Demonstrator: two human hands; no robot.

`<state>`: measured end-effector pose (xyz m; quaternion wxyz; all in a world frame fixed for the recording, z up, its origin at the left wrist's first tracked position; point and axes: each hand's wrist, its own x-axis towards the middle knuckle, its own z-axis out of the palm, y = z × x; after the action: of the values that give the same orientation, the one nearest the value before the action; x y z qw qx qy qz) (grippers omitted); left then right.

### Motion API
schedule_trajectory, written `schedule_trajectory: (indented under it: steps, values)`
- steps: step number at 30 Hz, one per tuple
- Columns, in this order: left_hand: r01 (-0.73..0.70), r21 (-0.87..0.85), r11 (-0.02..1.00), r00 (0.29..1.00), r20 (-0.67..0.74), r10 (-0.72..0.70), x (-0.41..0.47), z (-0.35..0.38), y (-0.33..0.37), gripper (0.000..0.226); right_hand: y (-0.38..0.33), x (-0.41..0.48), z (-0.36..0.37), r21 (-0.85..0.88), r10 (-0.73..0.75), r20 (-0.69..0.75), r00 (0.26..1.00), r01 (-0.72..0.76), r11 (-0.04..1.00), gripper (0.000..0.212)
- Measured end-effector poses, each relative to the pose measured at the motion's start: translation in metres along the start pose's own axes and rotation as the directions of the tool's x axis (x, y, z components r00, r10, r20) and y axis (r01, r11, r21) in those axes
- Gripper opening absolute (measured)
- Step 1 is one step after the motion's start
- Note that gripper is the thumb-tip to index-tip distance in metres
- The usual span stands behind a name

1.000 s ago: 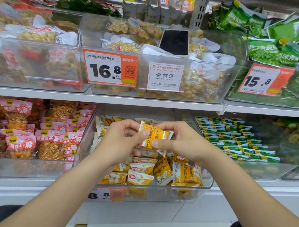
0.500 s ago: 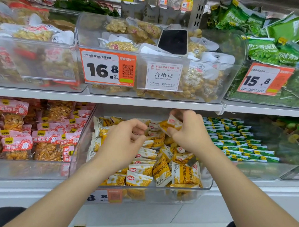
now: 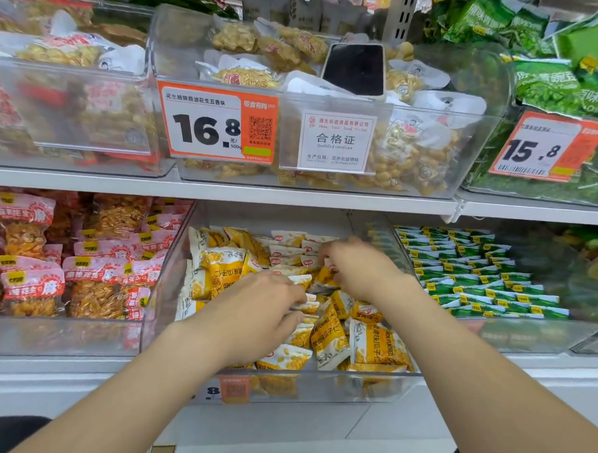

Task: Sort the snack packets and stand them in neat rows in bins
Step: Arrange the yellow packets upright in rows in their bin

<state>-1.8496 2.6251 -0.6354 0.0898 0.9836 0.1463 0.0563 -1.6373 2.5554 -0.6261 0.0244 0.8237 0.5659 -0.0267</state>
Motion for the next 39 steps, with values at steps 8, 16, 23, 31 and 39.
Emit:
schedule_trajectory:
  steps: [8,16,23,31,39]
  values:
    - [-0.022,0.006,1.0,1.0,-0.013,0.022,0.003,0.002,-0.002,0.035,-0.003,0.007,-0.002,0.121,0.085,0.016,0.996,-0.086,0.989,0.063]
    - [-0.02,0.027,0.999,1.0,-0.02,0.02,0.003,0.007,-0.005,0.03,-0.014,0.003,-0.007,0.043,0.167,-0.001,0.986,-0.166,0.985,0.082]
    - [-0.026,0.018,0.999,1.0,-0.008,0.026,0.002,0.007,-0.005,0.032,-0.004,-0.01,-0.01,0.028,0.076,0.032,0.997,-0.076,0.997,0.037]
    - [-0.017,0.021,1.0,1.0,-0.007,0.017,0.002,0.005,-0.002,0.031,0.0,-0.017,-0.003,0.172,0.076,0.175,0.982,-0.107,0.979,0.047]
    - [-0.023,-0.05,0.998,0.998,-0.051,0.021,0.0,0.0,0.002,0.032,0.016,-0.038,-0.023,0.364,0.182,0.001,0.983,-0.17,0.916,0.05]
